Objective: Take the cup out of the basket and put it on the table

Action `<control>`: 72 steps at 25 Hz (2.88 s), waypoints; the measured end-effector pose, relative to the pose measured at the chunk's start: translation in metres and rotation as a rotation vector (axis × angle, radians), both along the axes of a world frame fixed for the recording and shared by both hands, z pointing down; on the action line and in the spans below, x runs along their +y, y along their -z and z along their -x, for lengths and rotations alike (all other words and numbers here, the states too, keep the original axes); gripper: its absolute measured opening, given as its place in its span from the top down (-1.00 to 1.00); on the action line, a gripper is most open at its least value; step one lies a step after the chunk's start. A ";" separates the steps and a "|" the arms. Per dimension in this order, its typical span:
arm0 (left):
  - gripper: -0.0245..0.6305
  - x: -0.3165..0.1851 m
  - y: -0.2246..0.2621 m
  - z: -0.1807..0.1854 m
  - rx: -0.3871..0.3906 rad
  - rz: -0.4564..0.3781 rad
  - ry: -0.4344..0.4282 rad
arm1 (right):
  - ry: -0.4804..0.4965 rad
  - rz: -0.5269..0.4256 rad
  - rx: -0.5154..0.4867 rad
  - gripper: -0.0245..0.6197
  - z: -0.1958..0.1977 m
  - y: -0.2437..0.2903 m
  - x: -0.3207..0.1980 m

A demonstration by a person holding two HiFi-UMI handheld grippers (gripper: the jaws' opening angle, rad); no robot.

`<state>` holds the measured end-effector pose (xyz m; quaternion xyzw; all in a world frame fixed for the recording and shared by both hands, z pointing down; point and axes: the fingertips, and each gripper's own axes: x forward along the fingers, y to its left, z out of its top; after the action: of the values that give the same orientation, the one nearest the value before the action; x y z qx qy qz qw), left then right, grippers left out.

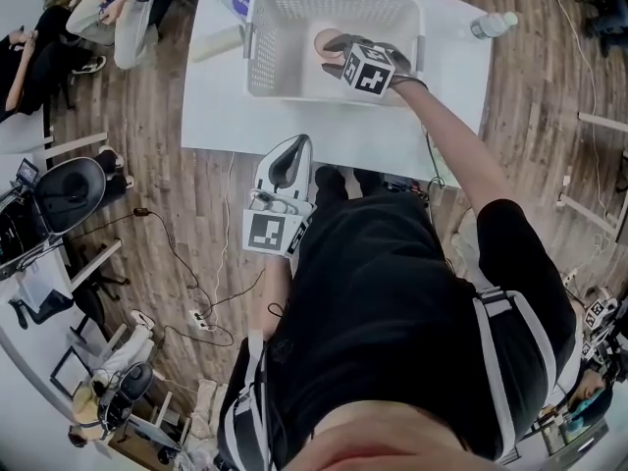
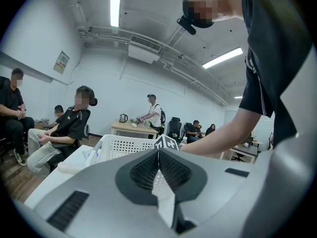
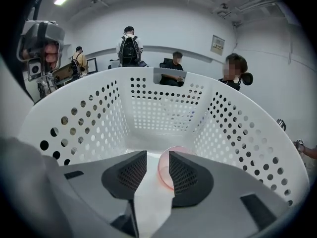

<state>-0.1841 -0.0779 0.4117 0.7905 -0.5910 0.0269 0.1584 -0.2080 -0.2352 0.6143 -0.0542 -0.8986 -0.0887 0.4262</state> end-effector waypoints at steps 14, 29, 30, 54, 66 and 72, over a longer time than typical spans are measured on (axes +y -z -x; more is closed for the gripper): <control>0.86 -0.003 -0.001 -0.002 0.004 0.008 0.005 | 0.025 -0.021 0.055 0.51 0.000 -0.021 -0.004; 0.86 0.002 -0.003 0.000 0.012 0.011 0.013 | 0.047 -0.058 0.089 0.80 -0.003 -0.030 -0.003; 0.86 0.003 -0.003 -0.001 0.011 0.010 0.012 | 0.046 -0.056 0.088 0.80 -0.004 -0.030 -0.002; 0.86 0.006 0.004 -0.004 0.016 -0.016 0.004 | 0.017 -0.088 0.000 0.80 0.002 0.025 -0.006; 0.86 0.016 0.015 -0.015 0.020 -0.044 -0.006 | -0.009 -0.132 -0.098 0.81 -0.011 0.083 0.008; 0.86 0.015 0.012 -0.020 0.010 -0.055 -0.017 | -0.020 -0.155 -0.184 0.81 -0.019 0.123 0.017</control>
<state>-0.1638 -0.0632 0.3994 0.7997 -0.5839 0.0080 0.1395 -0.1893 -0.2181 0.4910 -0.0038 -0.9249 -0.1583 0.3455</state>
